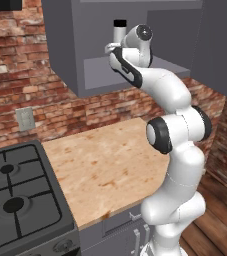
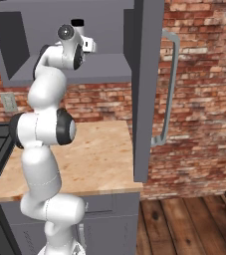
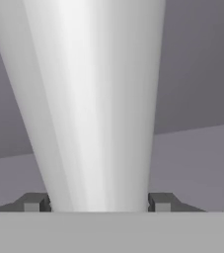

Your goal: Pick the beer, water bottle from the counter and place them in the open cabinet.

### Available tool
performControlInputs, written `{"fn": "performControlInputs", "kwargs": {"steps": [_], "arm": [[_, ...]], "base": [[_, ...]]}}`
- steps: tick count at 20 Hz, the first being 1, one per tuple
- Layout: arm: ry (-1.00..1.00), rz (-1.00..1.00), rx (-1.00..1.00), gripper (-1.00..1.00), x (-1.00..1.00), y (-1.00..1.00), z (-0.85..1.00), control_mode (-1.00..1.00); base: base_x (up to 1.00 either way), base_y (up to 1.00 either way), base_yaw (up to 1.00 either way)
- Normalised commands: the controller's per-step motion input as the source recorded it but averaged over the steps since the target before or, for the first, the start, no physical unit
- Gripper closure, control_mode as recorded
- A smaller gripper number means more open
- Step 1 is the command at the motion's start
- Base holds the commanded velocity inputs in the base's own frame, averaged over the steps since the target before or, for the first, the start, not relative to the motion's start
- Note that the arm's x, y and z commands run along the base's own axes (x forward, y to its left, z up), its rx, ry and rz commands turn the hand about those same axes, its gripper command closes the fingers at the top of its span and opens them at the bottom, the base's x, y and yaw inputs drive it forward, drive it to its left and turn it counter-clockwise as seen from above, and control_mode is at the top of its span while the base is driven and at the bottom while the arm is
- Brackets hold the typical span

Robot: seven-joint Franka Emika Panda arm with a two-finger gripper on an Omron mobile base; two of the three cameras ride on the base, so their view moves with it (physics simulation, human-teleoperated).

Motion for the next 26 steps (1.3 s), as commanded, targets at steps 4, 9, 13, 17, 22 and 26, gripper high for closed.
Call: {"fn": "performControlInputs", "kwargs": {"steps": [4,9,13,17,22,26], "arm": [[-0.11,0.00,0.00,1.00,0.00,0.00,-0.46,-1.00],[-0.14,0.00,0.00,1.00,-0.01,0.00,-0.45,-1.00],[-0.10,0.00,0.00,1.00,0.00,0.00,-0.39,-1.00],[-0.02,0.00,0.00,1.00,0.00,0.00,-0.19,-1.00],[0.07,0.00,-0.01,1.00,0.07,0.00,-0.02,-1.00],[0.03,0.00,0.00,1.00,0.01,0.00,-0.31,-1.00]], "base": [[0.00,0.00,0.00],[0.00,0.00,0.00],[0.00,0.00,0.00],[0.00,0.00,0.00],[0.00,0.00,0.00],[0.00,0.00,0.00]]}}
